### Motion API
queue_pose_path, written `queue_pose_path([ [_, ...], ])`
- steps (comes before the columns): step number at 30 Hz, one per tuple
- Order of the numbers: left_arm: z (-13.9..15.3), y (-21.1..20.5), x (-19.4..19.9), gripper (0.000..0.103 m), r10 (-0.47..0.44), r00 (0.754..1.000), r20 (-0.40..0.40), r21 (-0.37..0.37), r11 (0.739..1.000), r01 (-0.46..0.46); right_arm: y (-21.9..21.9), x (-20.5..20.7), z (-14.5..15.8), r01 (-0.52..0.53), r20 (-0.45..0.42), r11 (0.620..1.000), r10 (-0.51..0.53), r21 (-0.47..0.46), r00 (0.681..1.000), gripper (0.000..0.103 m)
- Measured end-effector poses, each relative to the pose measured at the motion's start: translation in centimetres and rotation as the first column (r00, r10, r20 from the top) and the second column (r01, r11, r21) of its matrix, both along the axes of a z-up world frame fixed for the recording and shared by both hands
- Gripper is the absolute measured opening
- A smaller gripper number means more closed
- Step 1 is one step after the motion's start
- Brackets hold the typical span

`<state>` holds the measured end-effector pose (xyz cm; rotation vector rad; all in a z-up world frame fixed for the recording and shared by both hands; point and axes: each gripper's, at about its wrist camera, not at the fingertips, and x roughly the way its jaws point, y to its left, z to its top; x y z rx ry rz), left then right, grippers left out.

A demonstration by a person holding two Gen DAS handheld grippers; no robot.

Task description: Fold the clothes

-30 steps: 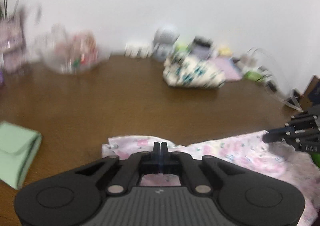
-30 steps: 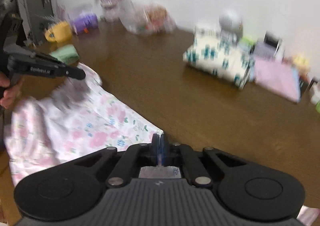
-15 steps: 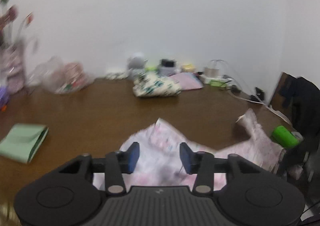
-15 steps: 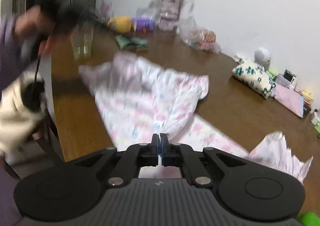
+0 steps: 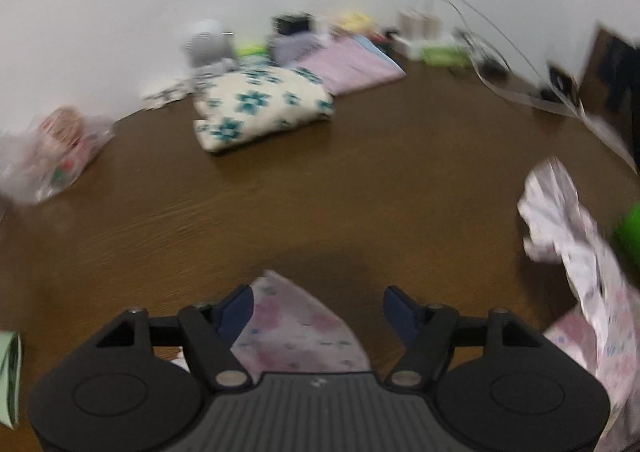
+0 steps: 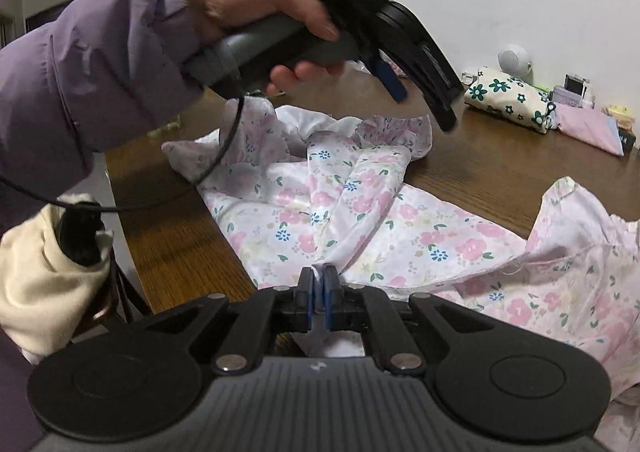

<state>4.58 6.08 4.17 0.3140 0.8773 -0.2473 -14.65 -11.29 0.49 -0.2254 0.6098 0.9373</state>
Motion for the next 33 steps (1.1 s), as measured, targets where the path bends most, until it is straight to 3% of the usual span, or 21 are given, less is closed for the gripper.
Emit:
queue_pose_path([
  [3, -1.8, -1.6, 0.3, 0.067, 0.016, 1.000, 0.002, 0.152, 0.988, -0.016, -0.3, -0.1, -0.4, -0.004, -0.008, 1.000, 0.005, 0.023, 1.000, 0.004],
  [4, -2.3, -1.8, 0.4, 0.052, 0.030, 1.000, 0.000, 0.181, 0.983, -0.029, -0.3, -0.2, -0.4, -0.007, -0.009, 1.000, 0.007, 0.027, 1.000, 0.004],
  [5, -2.5, -1.4, 0.4, 0.029, 0.035, 0.999, -0.010, 0.156, 0.987, -0.033, -0.4, -0.2, -0.4, -0.009, -0.011, 0.999, 0.009, 0.031, 1.000, 0.004],
  [7, -2.6, -0.5, 0.4, 0.004, 0.045, 0.998, -0.039, 0.090, 0.995, -0.042, -0.6, -0.1, -0.4, -0.013, -0.013, 0.999, 0.014, 0.039, 1.000, 0.004],
  [10, -2.6, 0.4, -0.3, 0.001, 0.055, 0.998, -0.019, 0.045, 0.998, -0.054, -0.8, 0.0, -0.4, -0.013, -0.022, 0.998, 0.014, 0.056, 1.000, 0.004],
  [13, -1.5, 2.7, -2.3, 0.000, 0.134, 0.989, 0.055, -0.062, 0.989, -0.131, -0.9, 0.0, -0.5, -0.011, -0.030, 0.998, 0.013, 0.070, 0.999, 0.004],
  [15, 0.3, 4.6, -5.1, 0.000, 0.206, 0.969, 0.133, -0.140, 0.972, -0.188, -1.0, 0.1, -0.6, -0.010, -0.034, 0.997, 0.012, 0.077, 0.999, 0.004],
  [17, 2.4, 6.7, -8.9, 0.000, 0.284, 0.933, 0.219, -0.225, 0.946, -0.235, -1.1, 0.2, -0.6, -0.010, -0.038, 0.997, 0.013, 0.078, 0.999, 0.004],
  [19, 3.6, 8.9, -13.6, 0.000, 0.366, 0.885, 0.289, -0.316, 0.909, -0.273, -1.2, 0.2, -0.6, -0.010, -0.040, 0.997, 0.014, 0.078, 0.999, 0.004],
  [21, 3.5, 11.1, -17.8, 0.000, 0.449, 0.844, 0.294, -0.372, 0.867, -0.332, -1.2, 0.4, -0.5, -0.011, -0.046, 0.997, 0.015, 0.079, 0.999, 0.004],
  [26, -1.4, 15.0, -25.6, 0.002, 0.605, 0.775, 0.184, -0.479, 0.743, -0.467, -1.0, 0.6, -0.4, -0.002, -0.055, 0.997, 0.006, 0.073, 0.998, 0.004],
  [29, -3.2, 17.2, -27.9, 0.016, 0.709, 0.695, 0.125, -0.540, 0.636, -0.551, -0.6, 0.6, -0.2, 0.004, -0.052, 0.999, -0.001, 0.052, 0.999, 0.004],
  [30, -2.9, 17.5, -28.3, 0.016, 0.730, 0.669, 0.139, -0.543, 0.621, -0.565, -0.5, 0.5, -0.1, 0.006, -0.048, 0.999, -0.004, 0.041, 0.999, 0.005],
  [31, -2.5, 17.8, -28.6, 0.016, 0.746, 0.648, 0.157, -0.544, 0.613, -0.573, -0.5, 0.3, 0.1, 0.008, -0.042, 0.999, -0.007, 0.033, 0.999, 0.008],
  [32, -1.8, 17.6, -28.6, 0.017, 0.735, 0.649, 0.197, -0.536, 0.635, -0.556, -0.5, 0.0, 0.2, 0.008, -0.037, 1.000, -0.007, 0.029, 0.999, 0.009],
  [33, -1.1, 17.4, -28.2, 0.020, 0.704, 0.673, 0.226, -0.527, 0.669, -0.524, -0.4, -0.2, 0.5, 0.009, -0.030, 1.000, -0.008, 0.026, 1.000, 0.012],
])
